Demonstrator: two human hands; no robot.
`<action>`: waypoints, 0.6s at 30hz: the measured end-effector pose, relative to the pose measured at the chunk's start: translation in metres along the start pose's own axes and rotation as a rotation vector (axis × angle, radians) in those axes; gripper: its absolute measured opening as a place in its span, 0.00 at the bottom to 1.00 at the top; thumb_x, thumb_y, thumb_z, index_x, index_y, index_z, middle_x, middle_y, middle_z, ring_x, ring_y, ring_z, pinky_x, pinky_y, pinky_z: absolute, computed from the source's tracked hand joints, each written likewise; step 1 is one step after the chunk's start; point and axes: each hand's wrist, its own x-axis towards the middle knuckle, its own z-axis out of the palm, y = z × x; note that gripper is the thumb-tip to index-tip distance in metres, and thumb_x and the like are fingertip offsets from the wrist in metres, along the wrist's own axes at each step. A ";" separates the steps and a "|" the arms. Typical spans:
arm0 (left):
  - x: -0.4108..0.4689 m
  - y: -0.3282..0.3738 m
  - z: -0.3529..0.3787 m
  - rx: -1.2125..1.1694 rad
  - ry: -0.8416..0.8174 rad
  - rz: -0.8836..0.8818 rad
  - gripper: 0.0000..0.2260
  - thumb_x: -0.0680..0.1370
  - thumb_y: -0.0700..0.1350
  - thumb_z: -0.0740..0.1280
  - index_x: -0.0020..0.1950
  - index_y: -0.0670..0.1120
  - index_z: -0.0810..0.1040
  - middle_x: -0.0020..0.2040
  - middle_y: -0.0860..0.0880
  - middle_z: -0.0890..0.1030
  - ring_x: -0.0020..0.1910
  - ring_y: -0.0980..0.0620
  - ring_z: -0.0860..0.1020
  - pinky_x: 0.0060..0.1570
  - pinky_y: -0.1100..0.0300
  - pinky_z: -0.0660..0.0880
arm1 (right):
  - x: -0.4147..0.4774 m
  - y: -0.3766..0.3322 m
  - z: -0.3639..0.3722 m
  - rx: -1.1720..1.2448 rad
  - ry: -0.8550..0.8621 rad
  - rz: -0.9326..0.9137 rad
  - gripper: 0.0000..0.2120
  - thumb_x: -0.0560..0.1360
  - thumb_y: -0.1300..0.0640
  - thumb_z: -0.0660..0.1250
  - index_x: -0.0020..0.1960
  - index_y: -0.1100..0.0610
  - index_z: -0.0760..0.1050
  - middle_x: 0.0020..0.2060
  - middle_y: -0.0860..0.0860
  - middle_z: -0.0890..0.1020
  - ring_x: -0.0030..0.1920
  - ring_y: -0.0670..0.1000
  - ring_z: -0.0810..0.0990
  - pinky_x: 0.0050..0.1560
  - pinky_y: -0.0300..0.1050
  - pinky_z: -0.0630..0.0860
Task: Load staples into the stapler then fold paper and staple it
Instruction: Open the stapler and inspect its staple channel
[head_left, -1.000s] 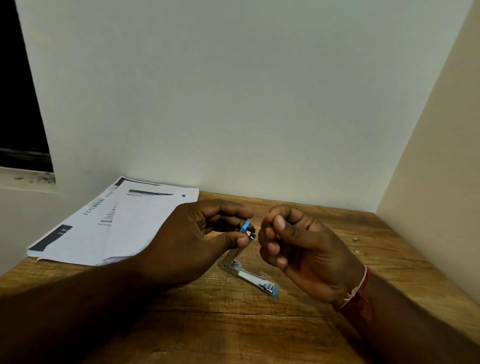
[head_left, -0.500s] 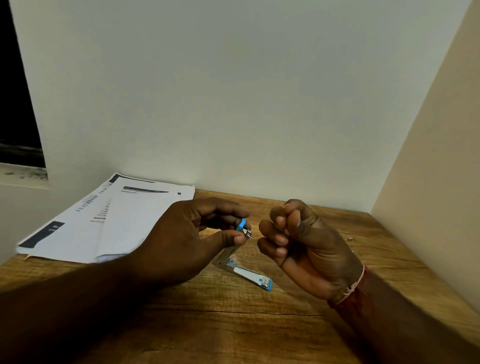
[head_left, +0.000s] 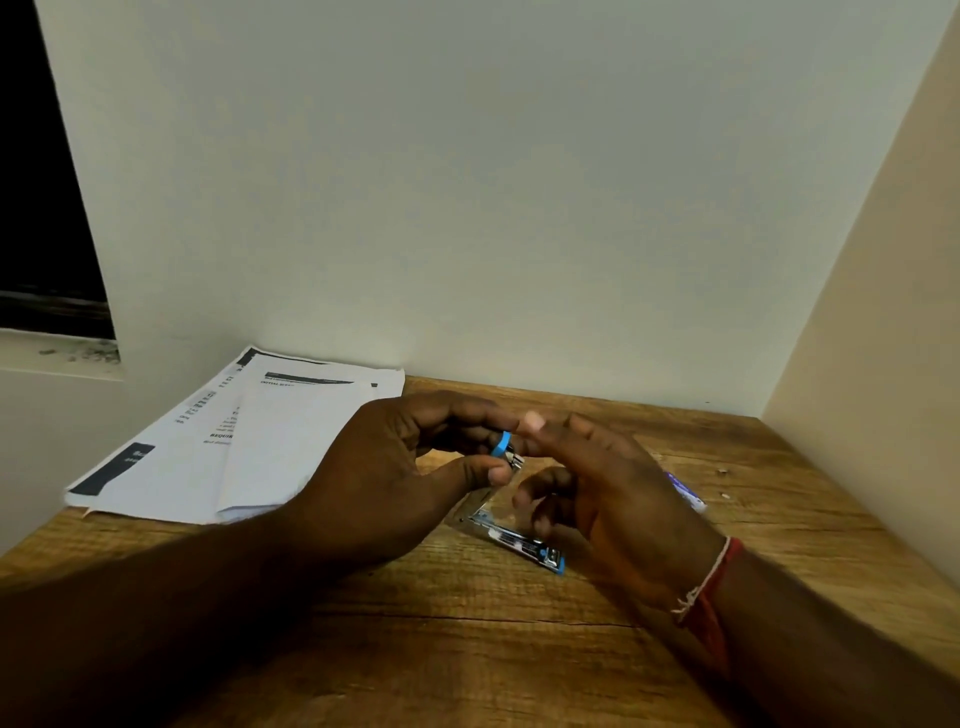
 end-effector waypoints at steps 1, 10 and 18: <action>0.000 -0.001 0.000 -0.007 0.002 0.005 0.17 0.75 0.39 0.83 0.58 0.58 0.90 0.53 0.56 0.92 0.56 0.57 0.90 0.63 0.59 0.84 | -0.001 0.000 0.002 0.018 -0.035 0.036 0.17 0.78 0.47 0.76 0.60 0.57 0.86 0.50 0.59 0.87 0.38 0.57 0.83 0.37 0.49 0.77; -0.003 -0.003 0.004 -0.021 -0.041 -0.003 0.17 0.75 0.38 0.83 0.58 0.57 0.90 0.53 0.58 0.92 0.56 0.57 0.89 0.61 0.63 0.83 | -0.002 0.001 0.004 0.059 -0.170 0.097 0.21 0.76 0.57 0.71 0.68 0.56 0.84 0.56 0.63 0.86 0.39 0.59 0.84 0.36 0.50 0.76; -0.011 0.002 0.005 0.207 -0.061 0.087 0.17 0.76 0.42 0.84 0.56 0.63 0.88 0.52 0.67 0.89 0.56 0.66 0.87 0.58 0.75 0.76 | -0.007 -0.002 0.006 0.014 -0.204 0.190 0.27 0.72 0.60 0.66 0.68 0.70 0.77 0.53 0.69 0.82 0.36 0.59 0.85 0.32 0.49 0.78</action>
